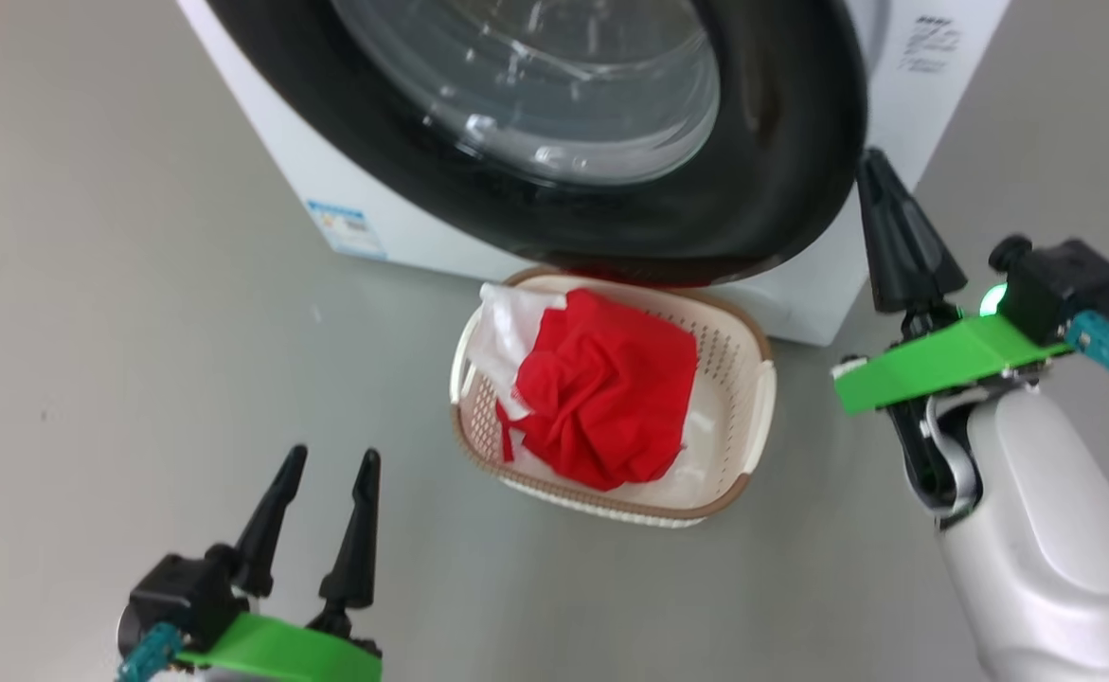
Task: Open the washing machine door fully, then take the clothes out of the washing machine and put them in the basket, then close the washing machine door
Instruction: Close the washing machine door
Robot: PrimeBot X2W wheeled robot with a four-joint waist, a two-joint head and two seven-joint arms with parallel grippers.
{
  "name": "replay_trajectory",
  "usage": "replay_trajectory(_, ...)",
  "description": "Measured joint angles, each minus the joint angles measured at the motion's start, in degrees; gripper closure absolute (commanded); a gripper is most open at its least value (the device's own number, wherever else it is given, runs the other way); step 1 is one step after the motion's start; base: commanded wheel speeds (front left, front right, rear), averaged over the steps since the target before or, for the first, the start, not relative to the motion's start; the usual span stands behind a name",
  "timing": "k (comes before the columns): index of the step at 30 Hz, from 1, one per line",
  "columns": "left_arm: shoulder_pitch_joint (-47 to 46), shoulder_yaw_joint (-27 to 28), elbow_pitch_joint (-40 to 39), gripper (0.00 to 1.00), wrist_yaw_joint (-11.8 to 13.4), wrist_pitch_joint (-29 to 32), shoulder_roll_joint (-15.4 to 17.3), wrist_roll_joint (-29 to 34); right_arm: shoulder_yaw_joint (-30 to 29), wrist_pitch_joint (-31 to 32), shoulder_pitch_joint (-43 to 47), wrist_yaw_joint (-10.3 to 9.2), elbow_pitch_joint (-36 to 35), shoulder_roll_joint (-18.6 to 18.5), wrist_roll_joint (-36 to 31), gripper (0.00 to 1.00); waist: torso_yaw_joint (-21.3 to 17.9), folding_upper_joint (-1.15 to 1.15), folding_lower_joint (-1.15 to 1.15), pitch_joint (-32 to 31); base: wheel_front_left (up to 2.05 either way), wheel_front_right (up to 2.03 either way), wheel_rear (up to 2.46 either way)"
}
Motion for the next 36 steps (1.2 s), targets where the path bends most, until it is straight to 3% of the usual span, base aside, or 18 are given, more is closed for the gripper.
replay_trajectory(11,-5.20,-1.38,0.07,0.00,0.00,-0.01,-1.18,-1.64,-1.96,-0.01,-7.86,0.00,5.24,-0.35,-2.75,1.00,3.45,0.00,0.00,7.08,0.00,0.00,0.00)
replay_trajectory(36,-9.83,-3.35,-0.42,0.00,0.00,-0.01,-1.83,-3.88,-9.70,-0.02,-19.03,0.79,6.17,0.09,-6.27,1.00,7.03,0.00,0.00,15.26,0.00,0.00,0.00)
